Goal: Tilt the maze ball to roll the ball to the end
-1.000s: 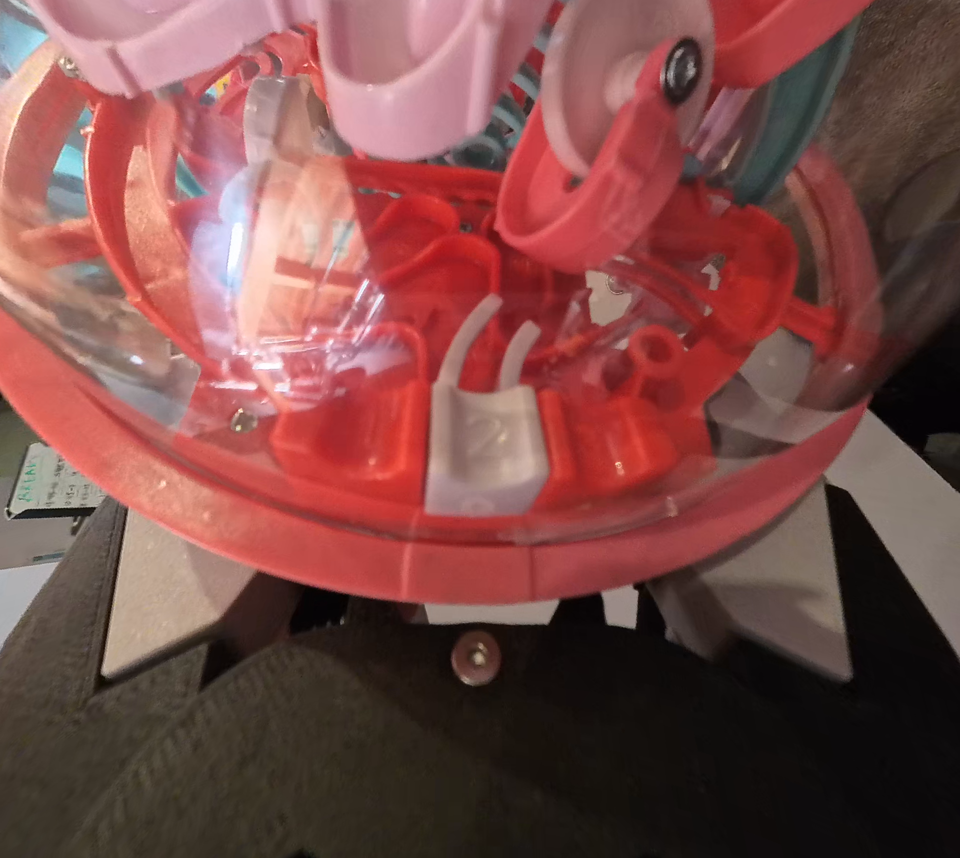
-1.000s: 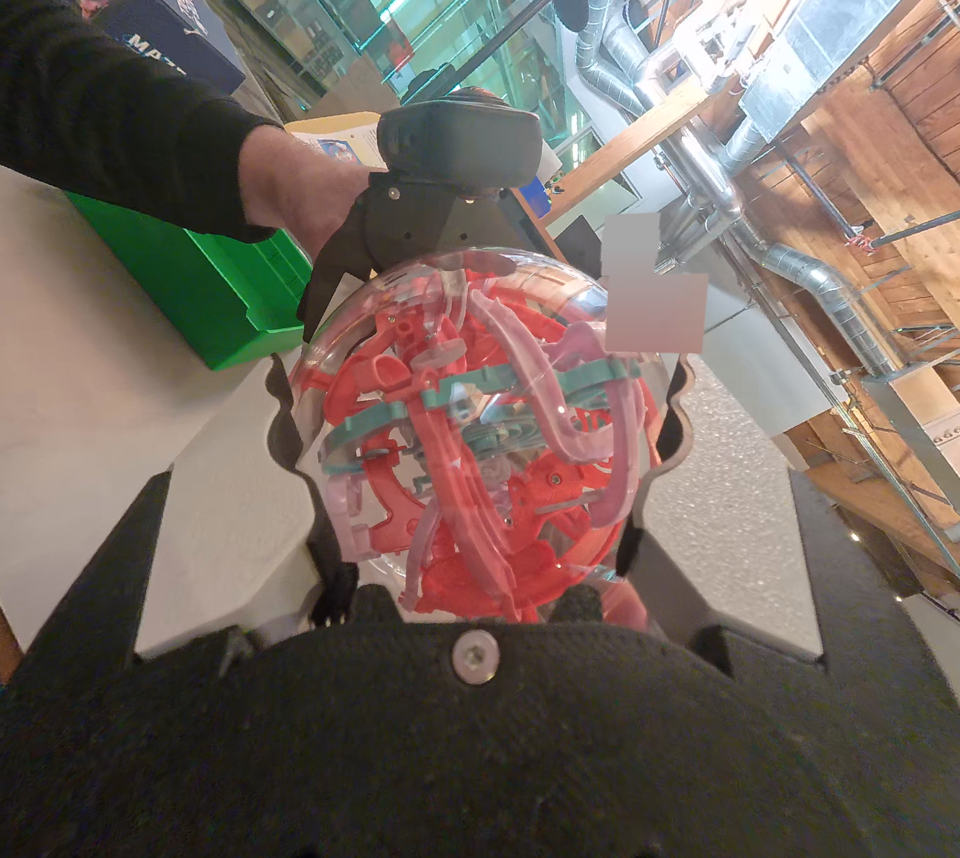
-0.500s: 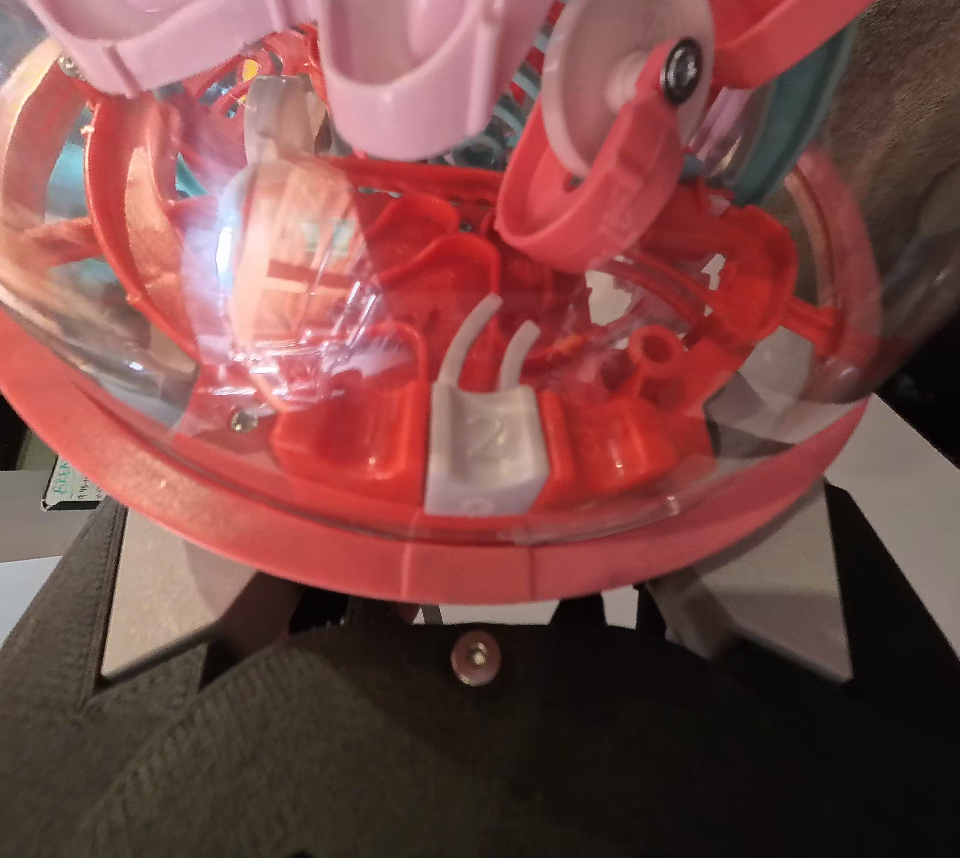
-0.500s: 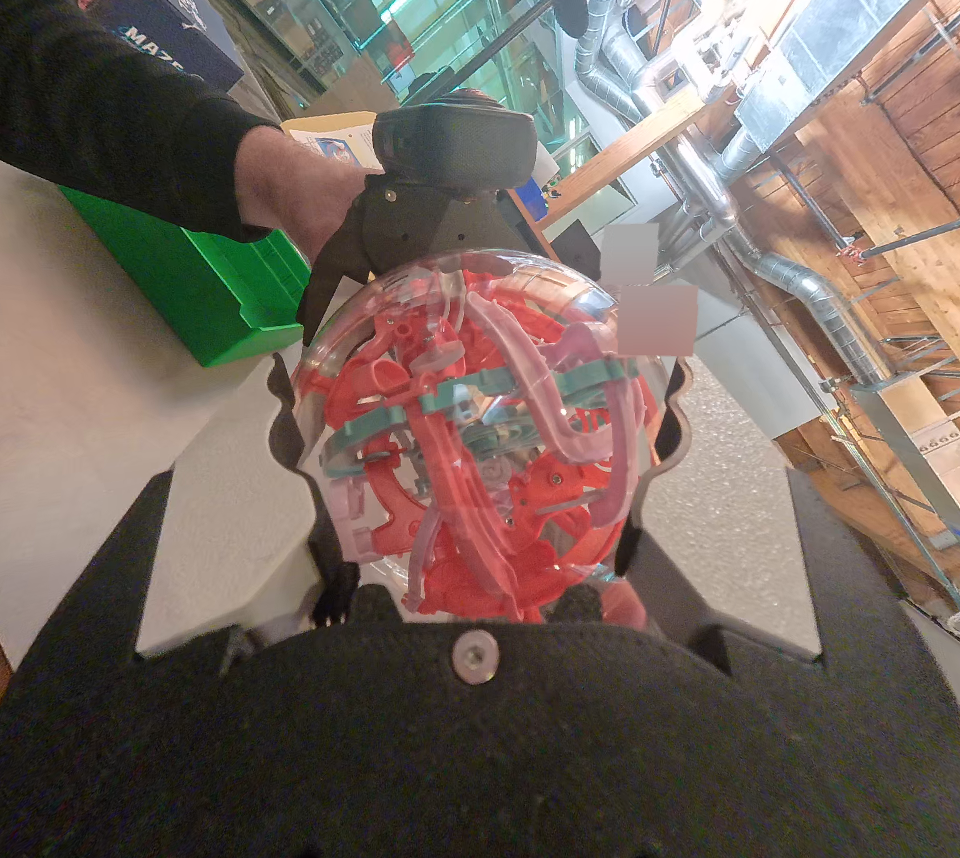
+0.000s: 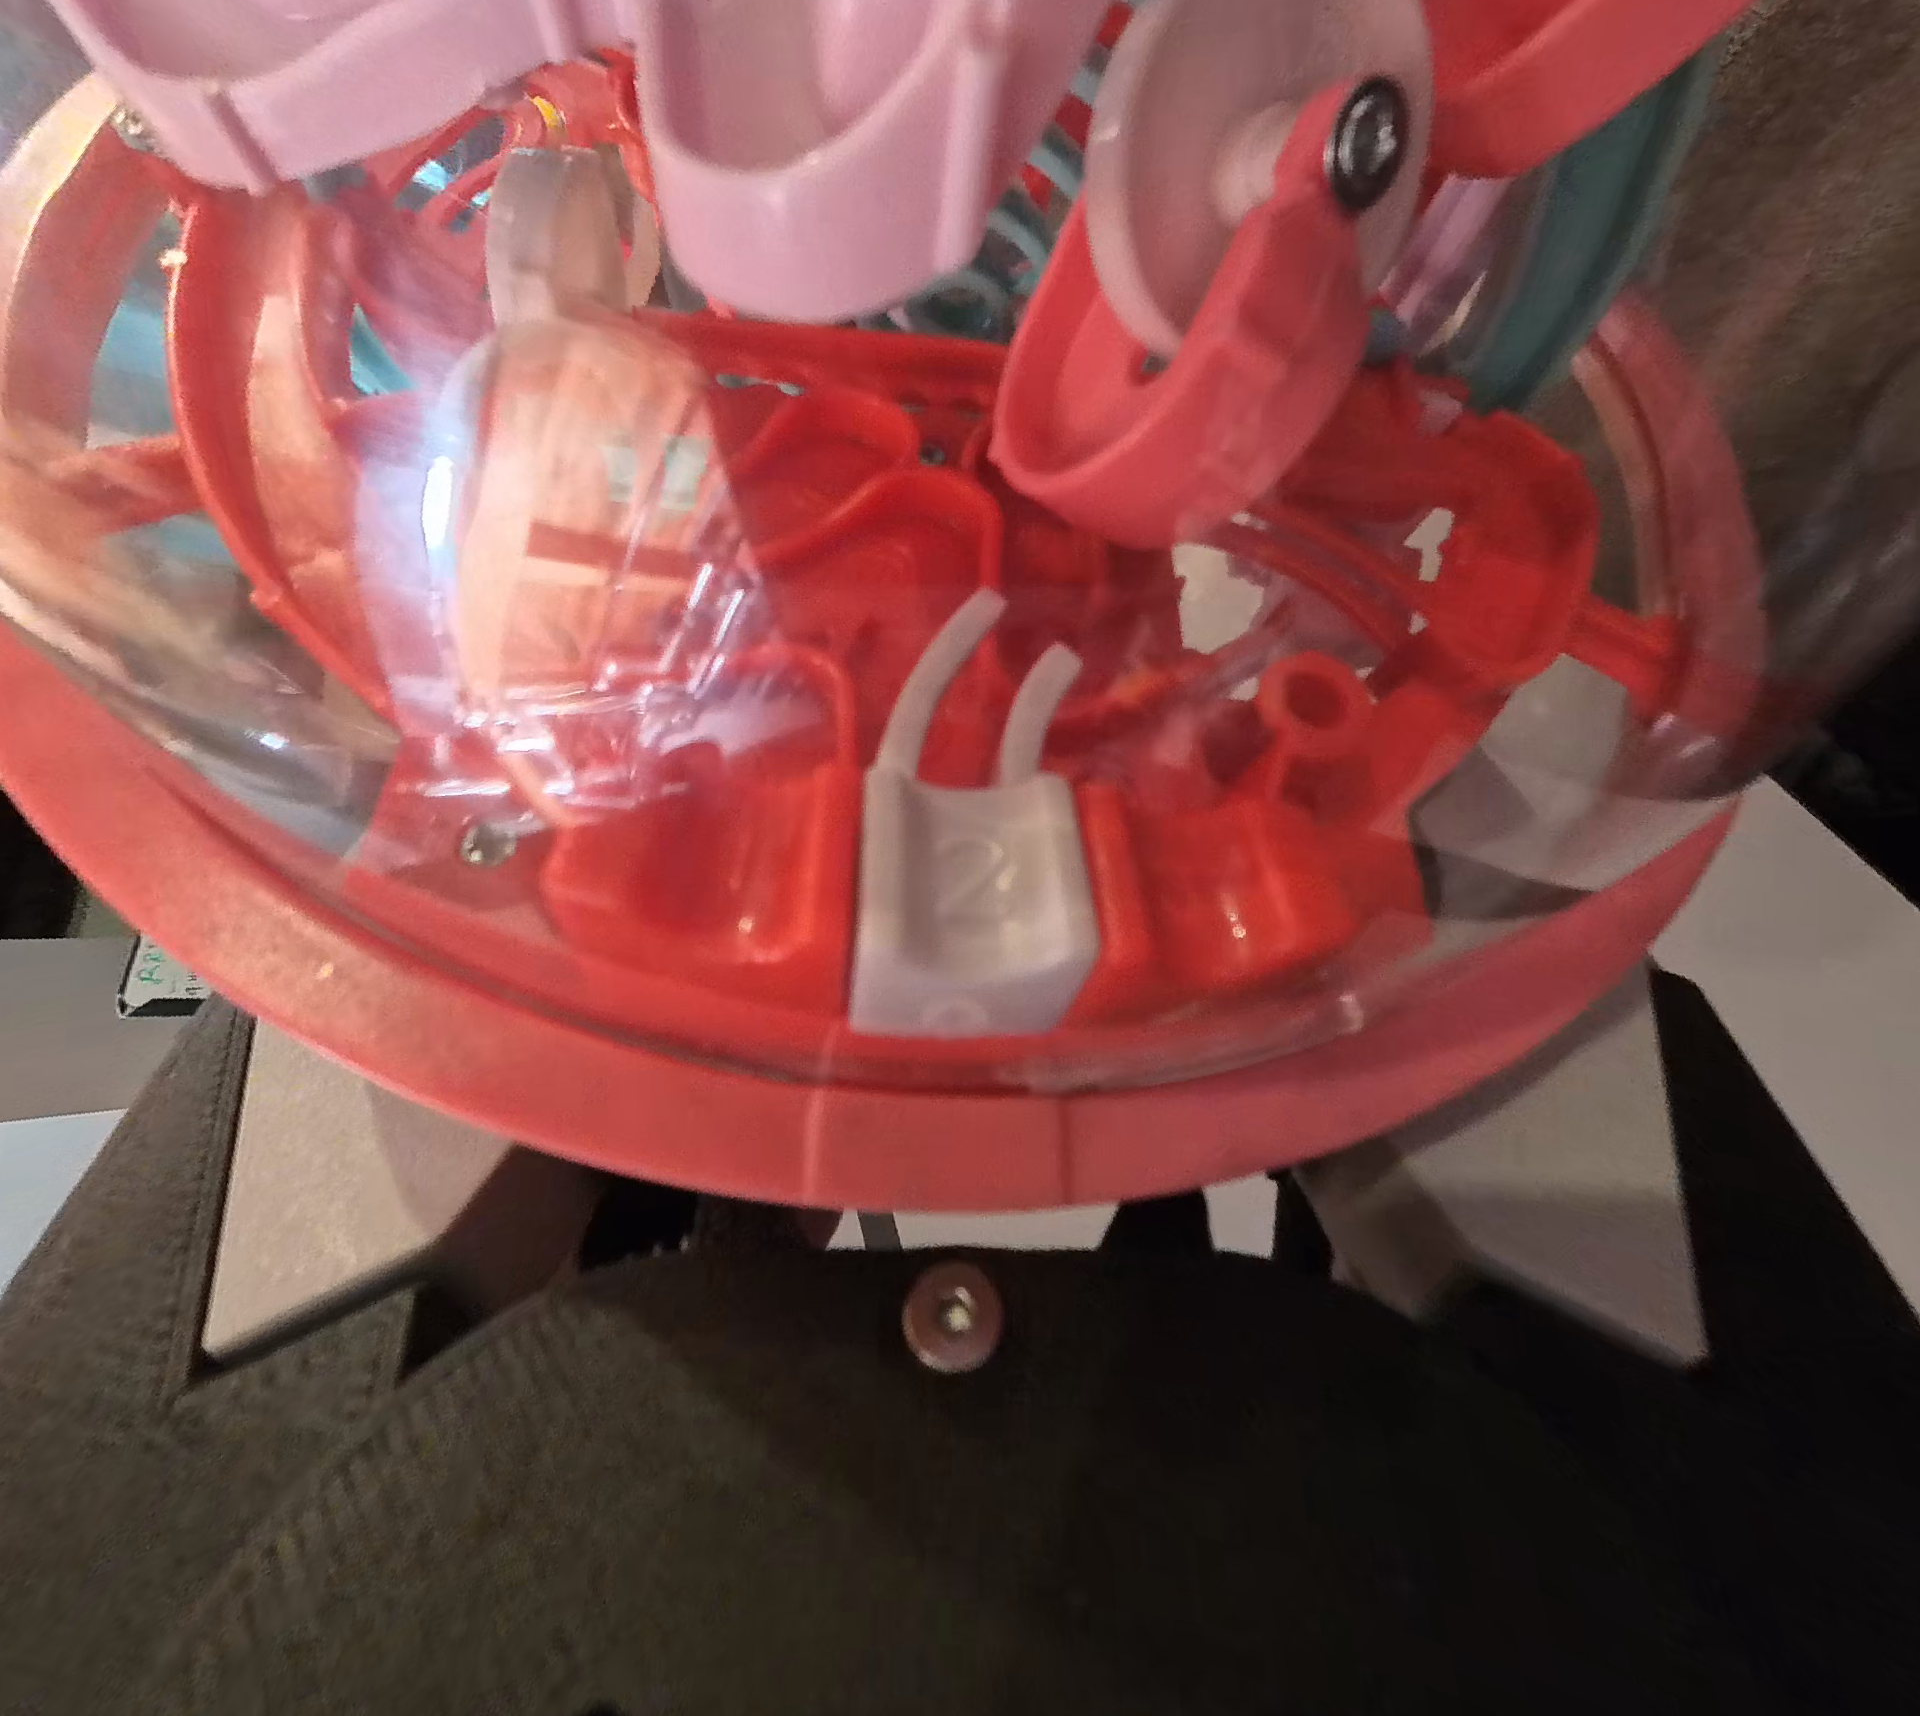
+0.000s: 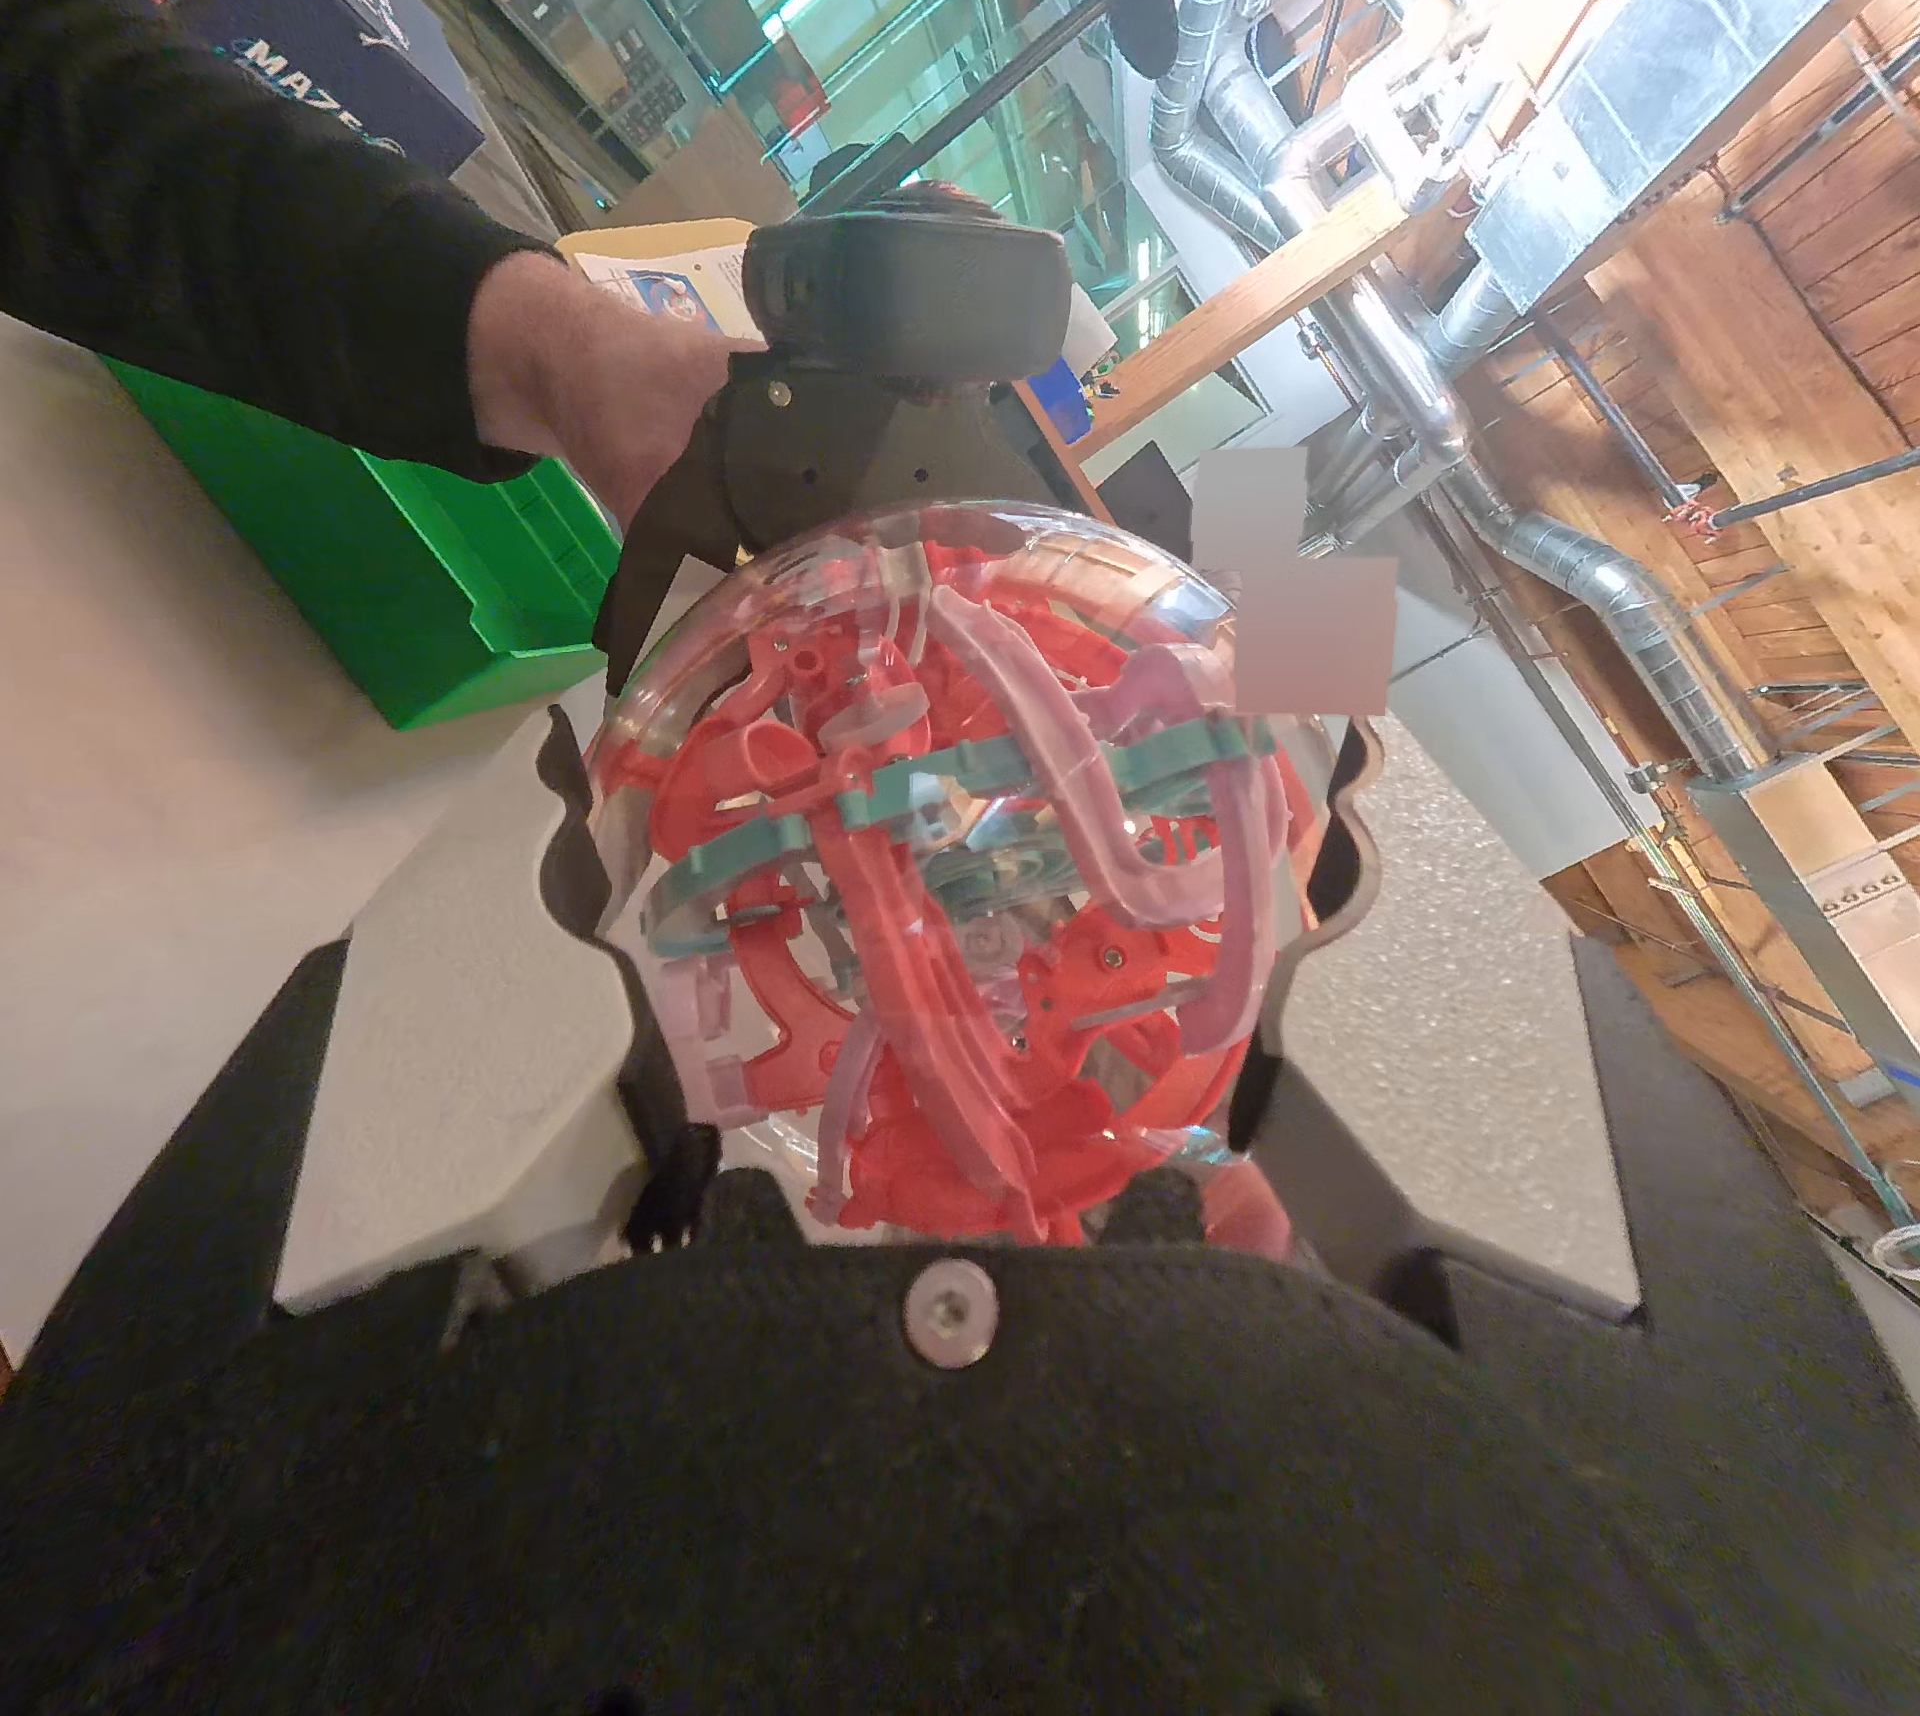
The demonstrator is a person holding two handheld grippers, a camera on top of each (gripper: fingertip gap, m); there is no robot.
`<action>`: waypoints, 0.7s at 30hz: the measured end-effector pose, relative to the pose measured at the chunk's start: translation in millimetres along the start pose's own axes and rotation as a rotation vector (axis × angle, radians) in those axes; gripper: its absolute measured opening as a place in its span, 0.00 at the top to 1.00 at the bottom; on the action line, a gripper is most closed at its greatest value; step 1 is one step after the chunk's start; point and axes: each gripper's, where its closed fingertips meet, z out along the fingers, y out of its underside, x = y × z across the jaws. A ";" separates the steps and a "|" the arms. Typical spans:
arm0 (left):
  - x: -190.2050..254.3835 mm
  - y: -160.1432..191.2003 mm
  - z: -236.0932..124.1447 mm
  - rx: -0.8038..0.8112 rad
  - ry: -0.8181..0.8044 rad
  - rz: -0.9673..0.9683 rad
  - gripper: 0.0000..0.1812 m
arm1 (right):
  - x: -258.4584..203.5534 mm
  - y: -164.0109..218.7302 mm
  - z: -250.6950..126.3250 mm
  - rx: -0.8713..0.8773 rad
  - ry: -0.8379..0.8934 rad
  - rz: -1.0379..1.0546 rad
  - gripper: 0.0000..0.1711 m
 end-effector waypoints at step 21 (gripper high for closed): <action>-7.7 -5.0 -3.4 0.051 -0.068 0.006 0.12 | 3.6 -3.9 1.5 -0.023 -0.032 -0.070 0.21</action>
